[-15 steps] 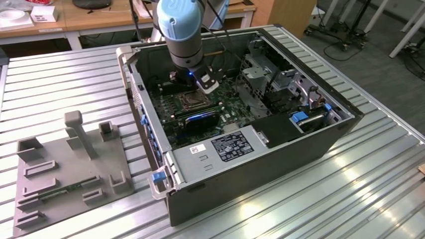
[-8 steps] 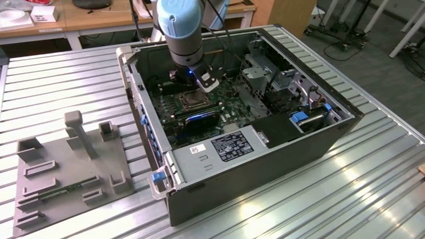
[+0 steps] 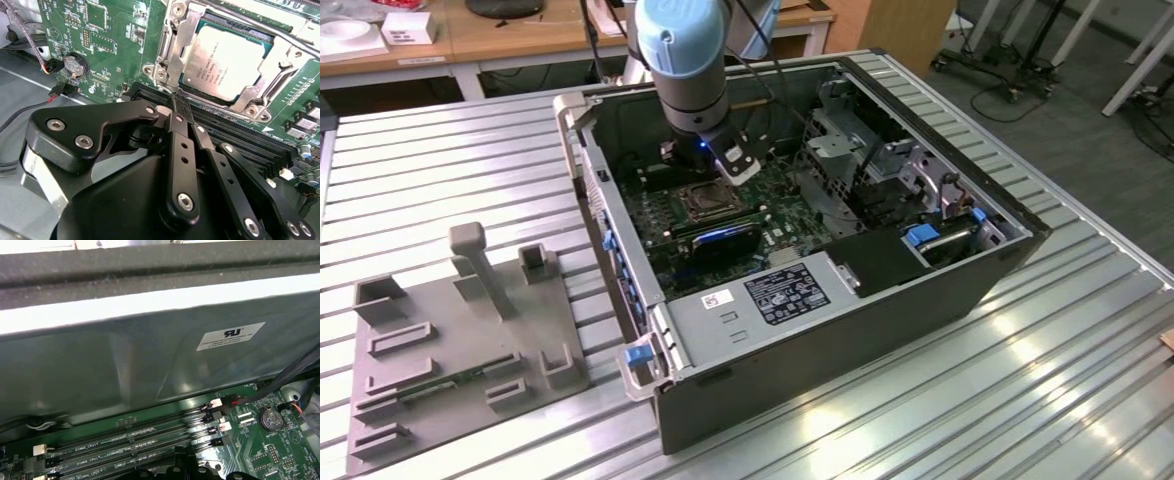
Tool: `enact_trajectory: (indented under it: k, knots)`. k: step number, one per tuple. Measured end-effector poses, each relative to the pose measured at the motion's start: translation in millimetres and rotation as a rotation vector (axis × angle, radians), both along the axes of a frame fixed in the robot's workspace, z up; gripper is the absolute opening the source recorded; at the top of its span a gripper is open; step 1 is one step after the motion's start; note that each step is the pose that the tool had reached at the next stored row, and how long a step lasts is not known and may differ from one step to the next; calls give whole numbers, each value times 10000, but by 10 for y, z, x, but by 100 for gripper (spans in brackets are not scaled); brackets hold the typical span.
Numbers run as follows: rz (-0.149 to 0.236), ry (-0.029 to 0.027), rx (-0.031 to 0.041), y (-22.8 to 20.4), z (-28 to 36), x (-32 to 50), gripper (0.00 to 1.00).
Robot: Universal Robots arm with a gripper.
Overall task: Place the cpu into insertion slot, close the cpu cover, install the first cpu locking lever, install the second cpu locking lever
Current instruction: 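Install the first cpu locking lever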
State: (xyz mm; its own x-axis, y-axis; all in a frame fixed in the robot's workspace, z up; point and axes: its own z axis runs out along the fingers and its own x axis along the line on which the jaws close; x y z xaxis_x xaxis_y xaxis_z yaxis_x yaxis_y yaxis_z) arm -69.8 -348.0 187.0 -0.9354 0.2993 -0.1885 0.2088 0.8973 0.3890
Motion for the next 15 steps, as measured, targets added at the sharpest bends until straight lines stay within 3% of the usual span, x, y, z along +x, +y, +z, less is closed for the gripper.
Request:
enact_trajectory:
  k: [15]
  knots:
    - [5, -72, 4, 0, -27, 2, 11]
